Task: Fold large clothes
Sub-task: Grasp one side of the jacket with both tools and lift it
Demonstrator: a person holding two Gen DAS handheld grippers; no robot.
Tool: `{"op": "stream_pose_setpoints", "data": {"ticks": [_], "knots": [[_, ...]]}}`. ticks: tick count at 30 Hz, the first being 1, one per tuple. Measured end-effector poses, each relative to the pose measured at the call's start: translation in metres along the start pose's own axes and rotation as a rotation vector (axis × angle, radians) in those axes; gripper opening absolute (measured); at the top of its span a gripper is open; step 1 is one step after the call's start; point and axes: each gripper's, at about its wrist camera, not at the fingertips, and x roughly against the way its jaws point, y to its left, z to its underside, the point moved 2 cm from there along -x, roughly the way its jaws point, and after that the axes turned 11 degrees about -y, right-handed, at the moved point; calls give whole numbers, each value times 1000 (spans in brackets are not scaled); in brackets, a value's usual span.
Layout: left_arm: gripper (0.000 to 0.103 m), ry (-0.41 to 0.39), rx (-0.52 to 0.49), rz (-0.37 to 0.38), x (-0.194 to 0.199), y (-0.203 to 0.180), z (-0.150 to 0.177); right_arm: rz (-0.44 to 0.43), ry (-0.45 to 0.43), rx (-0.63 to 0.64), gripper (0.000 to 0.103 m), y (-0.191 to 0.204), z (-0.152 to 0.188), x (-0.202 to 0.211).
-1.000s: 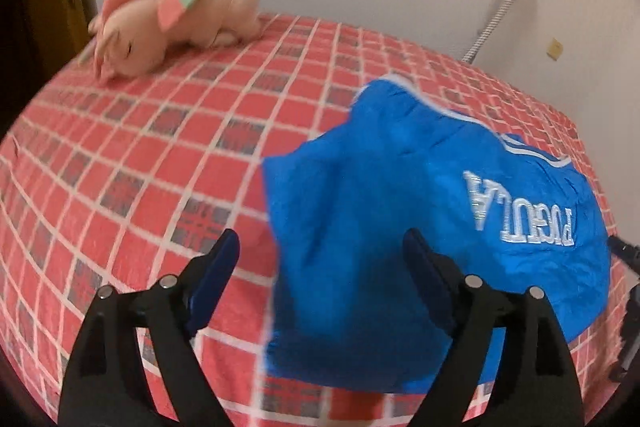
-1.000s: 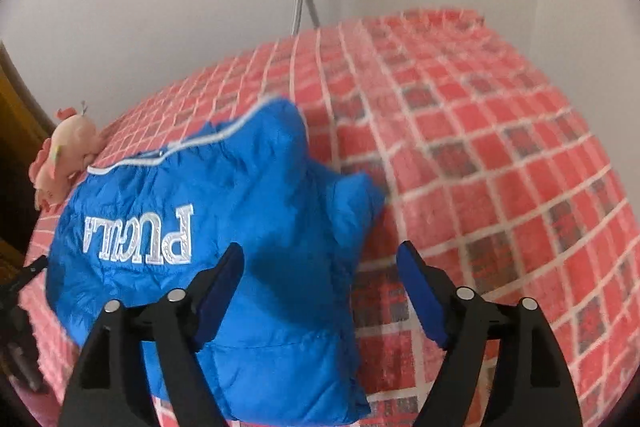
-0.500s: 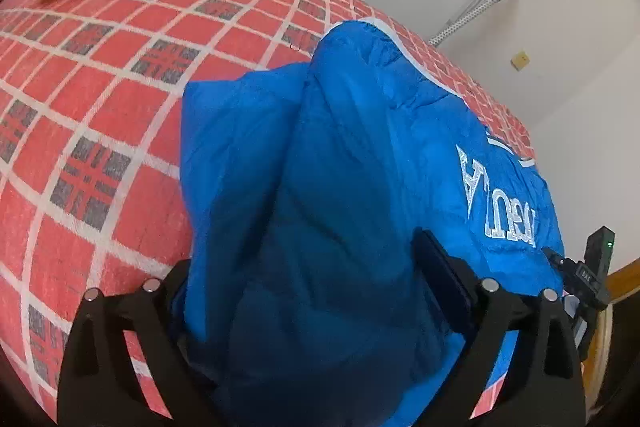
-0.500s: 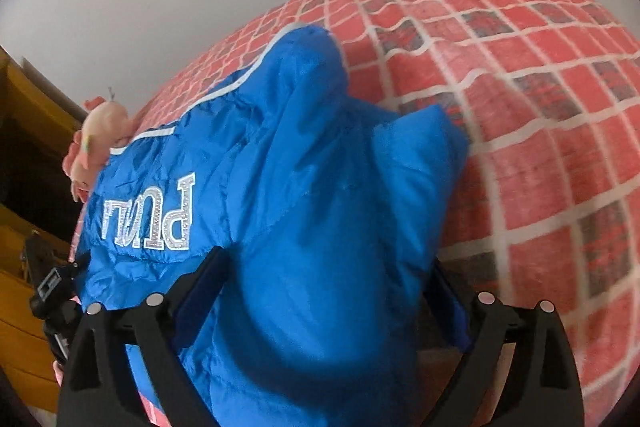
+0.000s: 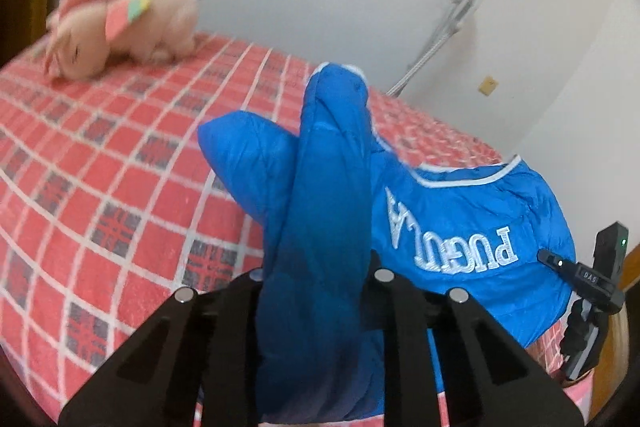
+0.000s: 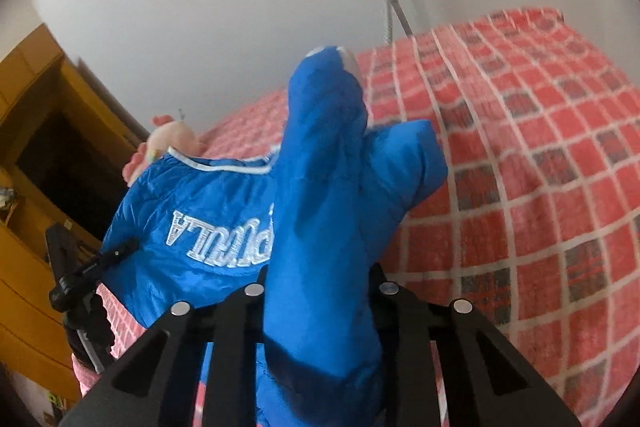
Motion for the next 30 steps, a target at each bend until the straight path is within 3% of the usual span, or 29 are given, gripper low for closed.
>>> {"op": "stream_pose_setpoints", "data": {"ticks": [6, 15, 22, 30], "knots": [[16, -40, -33, 55, 70, -21, 4, -28, -5, 59, 21, 28, 11, 60], [16, -41, -62, 97, 169, -17, 78, -76, 45, 97, 21, 36, 78, 133], [18, 17, -60, 52, 178, 6, 137, -22, 121, 79, 22, 22, 137, 138], [28, 56, -71, -15, 162, 31, 178, 58, 147, 58, 29, -5, 174, 117]]}}
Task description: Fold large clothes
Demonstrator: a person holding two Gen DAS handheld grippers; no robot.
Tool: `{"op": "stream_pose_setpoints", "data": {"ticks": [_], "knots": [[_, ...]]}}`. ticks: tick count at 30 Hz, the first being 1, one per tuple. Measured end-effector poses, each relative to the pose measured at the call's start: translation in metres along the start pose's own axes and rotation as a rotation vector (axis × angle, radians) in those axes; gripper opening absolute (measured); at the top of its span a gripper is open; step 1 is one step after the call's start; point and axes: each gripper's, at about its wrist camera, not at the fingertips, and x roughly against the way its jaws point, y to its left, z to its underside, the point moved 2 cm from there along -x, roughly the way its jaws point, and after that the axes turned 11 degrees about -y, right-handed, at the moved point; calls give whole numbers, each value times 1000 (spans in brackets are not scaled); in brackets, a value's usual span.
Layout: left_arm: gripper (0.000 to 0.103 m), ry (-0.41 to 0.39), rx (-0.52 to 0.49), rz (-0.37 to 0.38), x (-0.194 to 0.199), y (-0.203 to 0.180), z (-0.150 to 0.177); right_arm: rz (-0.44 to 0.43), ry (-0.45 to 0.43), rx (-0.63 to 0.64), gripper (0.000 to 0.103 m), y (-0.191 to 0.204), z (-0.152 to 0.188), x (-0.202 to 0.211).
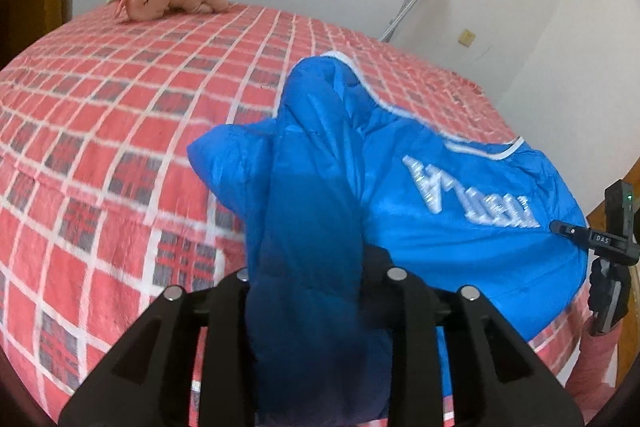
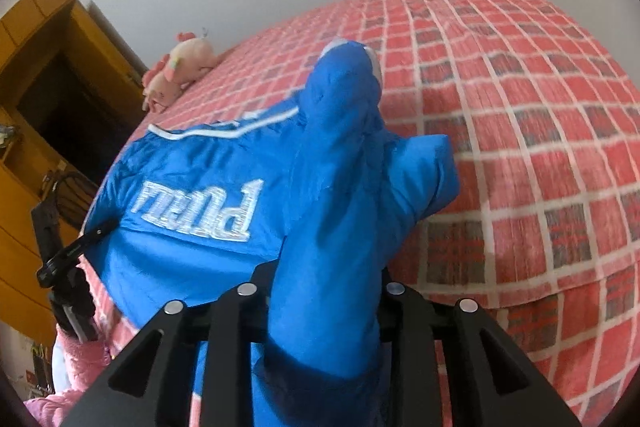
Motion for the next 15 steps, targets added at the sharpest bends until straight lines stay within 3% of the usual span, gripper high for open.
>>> {"op": "stream_pose_setpoints", "data": {"ticks": [8, 12, 15], "knots": [[35, -23, 12, 3, -10, 6, 16, -12, -41, -59, 36, -18, 22, -16], [40, -33, 2, -37, -7, 0, 15, 57, -64, -15, 44, -10, 22, -9], [50, -30, 35, -56, 4, 2, 9, 125, -105, 31, 49, 0, 20, 9]]}}
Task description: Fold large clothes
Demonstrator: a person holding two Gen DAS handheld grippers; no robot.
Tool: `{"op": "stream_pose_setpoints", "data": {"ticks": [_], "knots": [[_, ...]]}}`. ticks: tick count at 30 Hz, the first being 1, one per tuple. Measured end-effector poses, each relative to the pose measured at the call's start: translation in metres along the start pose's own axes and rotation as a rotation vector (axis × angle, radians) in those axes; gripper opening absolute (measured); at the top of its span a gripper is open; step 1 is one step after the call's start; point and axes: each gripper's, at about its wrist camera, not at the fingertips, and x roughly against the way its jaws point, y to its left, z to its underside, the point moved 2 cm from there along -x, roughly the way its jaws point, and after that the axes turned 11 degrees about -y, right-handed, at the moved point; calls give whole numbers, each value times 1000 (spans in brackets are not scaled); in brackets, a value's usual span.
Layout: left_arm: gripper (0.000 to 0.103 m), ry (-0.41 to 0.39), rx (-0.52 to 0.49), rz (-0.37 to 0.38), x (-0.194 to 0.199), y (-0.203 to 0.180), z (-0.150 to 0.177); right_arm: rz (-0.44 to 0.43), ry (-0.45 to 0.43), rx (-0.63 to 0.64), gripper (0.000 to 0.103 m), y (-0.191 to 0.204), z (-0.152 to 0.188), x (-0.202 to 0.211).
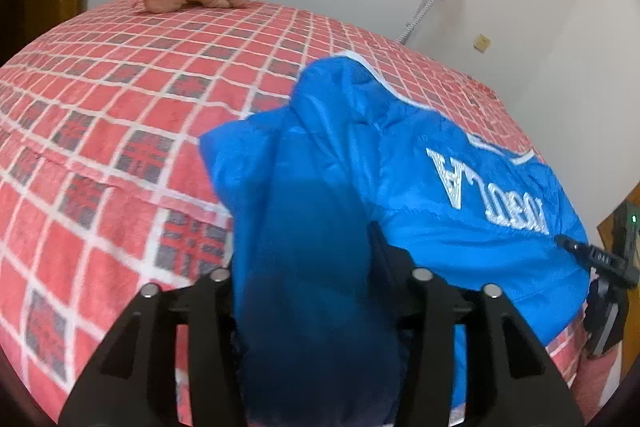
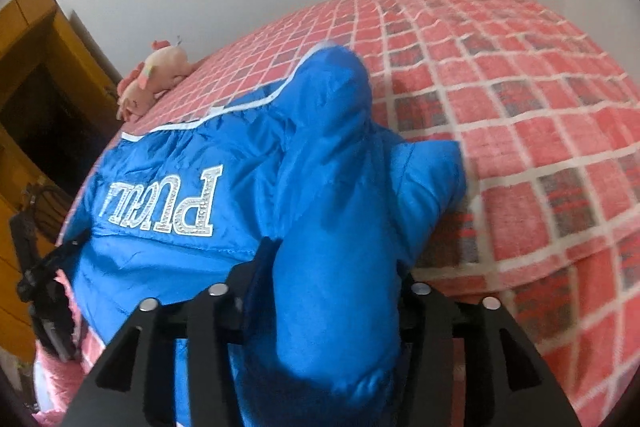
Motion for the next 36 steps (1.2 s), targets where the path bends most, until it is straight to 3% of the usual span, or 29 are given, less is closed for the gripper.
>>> {"op": "stream_pose_setpoints", "data": {"ticks": [2, 6, 10, 13, 16, 24, 30, 36], "knots": [[59, -45, 27, -23, 19, 6, -6, 67, -63, 46, 50, 5, 0, 21], [59, -160, -13, -80, 59, 0, -18, 131, -173, 103, 50, 19, 1, 54], [59, -170, -109, -84, 67, -45, -15, 88, -232, 168, 50, 51, 3, 69], [59, -146, -170, -51, 57, -79, -3, 43, -215, 207, 48, 75, 11, 60], [59, -121, -203, -30, 39, -98, 9, 76, -208, 235, 47, 83, 16, 46], [59, -44, -249, -54, 3, -96, 37, 95, -126, 205, 45, 71, 37, 12], [60, -50, -302, -93, -3, -101, 46, 145, -145, 238, 45, 74, 48, 3], [60, -51, -294, -95, -3, -98, 46, 133, -151, 228, 45, 72, 50, 3]]}}
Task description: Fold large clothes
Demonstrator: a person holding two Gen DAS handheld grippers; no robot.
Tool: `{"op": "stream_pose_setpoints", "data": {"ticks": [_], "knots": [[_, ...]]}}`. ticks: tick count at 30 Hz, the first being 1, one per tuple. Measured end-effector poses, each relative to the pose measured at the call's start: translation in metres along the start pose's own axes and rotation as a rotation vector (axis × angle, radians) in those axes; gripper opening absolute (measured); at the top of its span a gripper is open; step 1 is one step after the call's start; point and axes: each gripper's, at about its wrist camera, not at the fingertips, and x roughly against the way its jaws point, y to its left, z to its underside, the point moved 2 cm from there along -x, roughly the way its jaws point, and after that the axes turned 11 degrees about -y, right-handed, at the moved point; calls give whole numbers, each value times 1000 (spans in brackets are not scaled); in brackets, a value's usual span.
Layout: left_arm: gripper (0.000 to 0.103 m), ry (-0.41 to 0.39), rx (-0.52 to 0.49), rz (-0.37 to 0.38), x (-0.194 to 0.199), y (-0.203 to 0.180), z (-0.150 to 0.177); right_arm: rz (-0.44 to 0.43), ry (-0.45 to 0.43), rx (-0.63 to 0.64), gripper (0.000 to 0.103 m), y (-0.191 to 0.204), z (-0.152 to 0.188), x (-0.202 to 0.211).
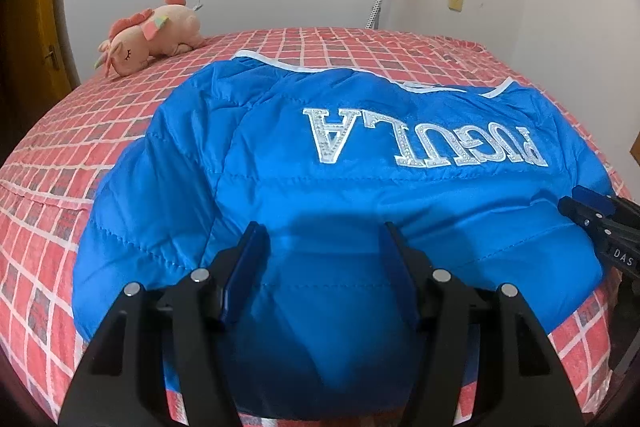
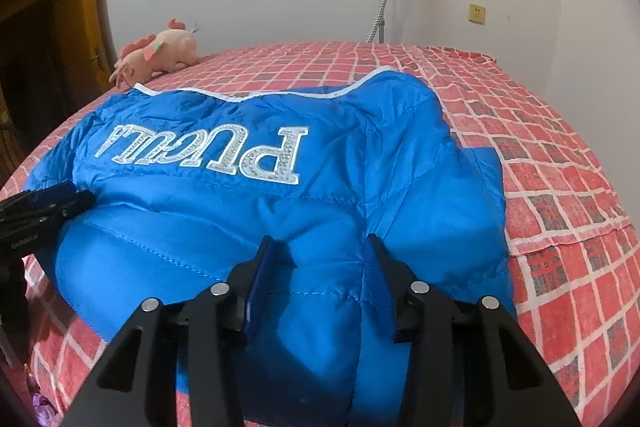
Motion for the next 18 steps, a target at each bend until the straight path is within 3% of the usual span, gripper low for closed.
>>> {"op": "stream_pose_setpoints", "data": {"ticks": [7, 10, 14, 18], "knots": [[58, 14, 46, 20, 27, 8, -9, -64, 21, -34, 45, -11, -14, 15], [67, 6, 81, -5, 58, 26, -11, -88, 12, -58, 45, -21, -22, 31], [67, 105, 206, -54, 78, 63, 8, -75, 40, -30, 45, -33, -21, 38], [67, 192, 340, -2, 75, 80, 29, -104, 80, -44, 44, -40, -13, 33]]}}
